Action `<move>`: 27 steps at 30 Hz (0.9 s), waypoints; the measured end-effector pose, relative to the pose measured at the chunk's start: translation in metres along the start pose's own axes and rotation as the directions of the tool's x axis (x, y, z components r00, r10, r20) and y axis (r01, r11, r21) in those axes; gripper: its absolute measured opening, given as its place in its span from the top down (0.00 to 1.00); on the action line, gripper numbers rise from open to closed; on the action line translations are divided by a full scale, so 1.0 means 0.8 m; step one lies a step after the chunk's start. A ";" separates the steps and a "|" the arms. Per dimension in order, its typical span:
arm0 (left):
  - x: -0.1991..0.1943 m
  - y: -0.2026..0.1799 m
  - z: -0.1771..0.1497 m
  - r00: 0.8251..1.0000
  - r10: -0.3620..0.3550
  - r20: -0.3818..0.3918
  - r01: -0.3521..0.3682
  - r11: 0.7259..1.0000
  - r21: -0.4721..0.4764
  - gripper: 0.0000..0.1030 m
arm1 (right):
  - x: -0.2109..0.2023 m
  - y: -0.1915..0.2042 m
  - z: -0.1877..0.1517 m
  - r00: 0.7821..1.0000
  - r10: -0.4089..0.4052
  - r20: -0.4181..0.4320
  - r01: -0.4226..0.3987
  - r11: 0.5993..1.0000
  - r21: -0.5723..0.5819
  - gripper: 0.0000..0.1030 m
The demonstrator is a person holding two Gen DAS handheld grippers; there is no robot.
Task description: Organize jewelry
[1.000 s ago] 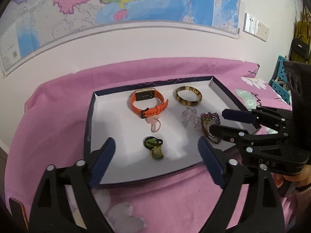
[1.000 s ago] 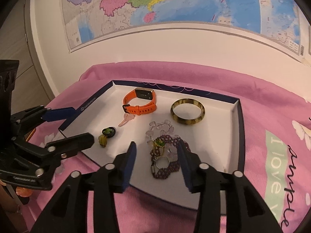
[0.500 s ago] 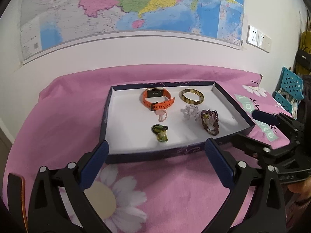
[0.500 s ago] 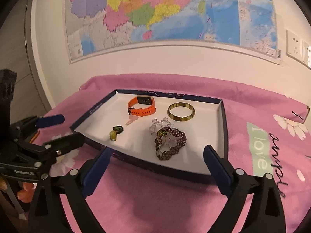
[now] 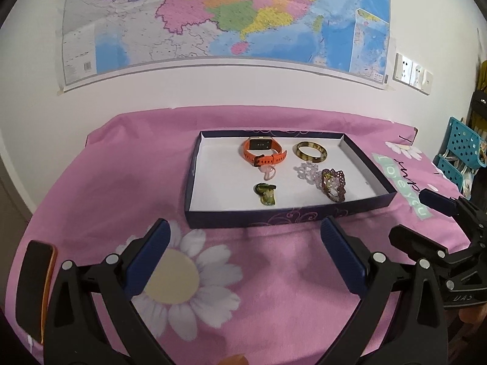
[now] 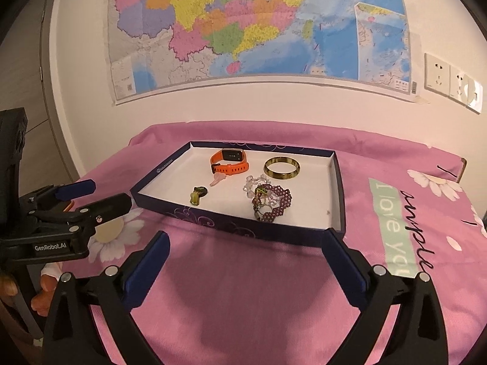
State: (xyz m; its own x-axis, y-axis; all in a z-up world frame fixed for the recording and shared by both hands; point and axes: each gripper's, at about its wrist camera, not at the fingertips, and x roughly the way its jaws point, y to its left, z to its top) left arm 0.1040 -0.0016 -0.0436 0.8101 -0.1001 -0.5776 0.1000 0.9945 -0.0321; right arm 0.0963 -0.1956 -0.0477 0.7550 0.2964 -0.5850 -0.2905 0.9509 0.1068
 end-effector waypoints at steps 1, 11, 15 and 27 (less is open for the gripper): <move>-0.004 0.000 -0.003 1.000 0.007 0.003 -0.007 1.000 0.000 0.05 | -0.002 0.001 -0.002 1.000 -0.002 -0.001 0.002 1.000 0.001 0.07; -0.024 -0.002 -0.023 1.000 0.019 -0.001 -0.019 1.000 0.005 0.05 | -0.021 0.017 -0.016 1.000 -0.008 0.004 0.008 1.000 -0.013 0.07; -0.031 -0.003 -0.026 1.000 0.023 0.008 -0.023 1.000 0.006 0.05 | -0.028 0.021 -0.019 1.000 -0.009 0.009 0.009 1.000 -0.015 0.07; -0.043 -0.004 -0.034 0.999 0.029 0.015 -0.029 1.000 0.004 0.05 | -0.038 0.029 -0.025 1.000 -0.018 0.019 0.019 1.000 -0.020 0.07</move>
State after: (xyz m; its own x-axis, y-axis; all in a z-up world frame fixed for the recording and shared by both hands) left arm 0.0603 -0.0005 -0.0455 0.8210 -0.0720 -0.5664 0.0790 0.9968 -0.0122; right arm 0.0550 -0.1843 -0.0434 0.7709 0.2805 -0.5718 -0.2879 0.9543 0.0799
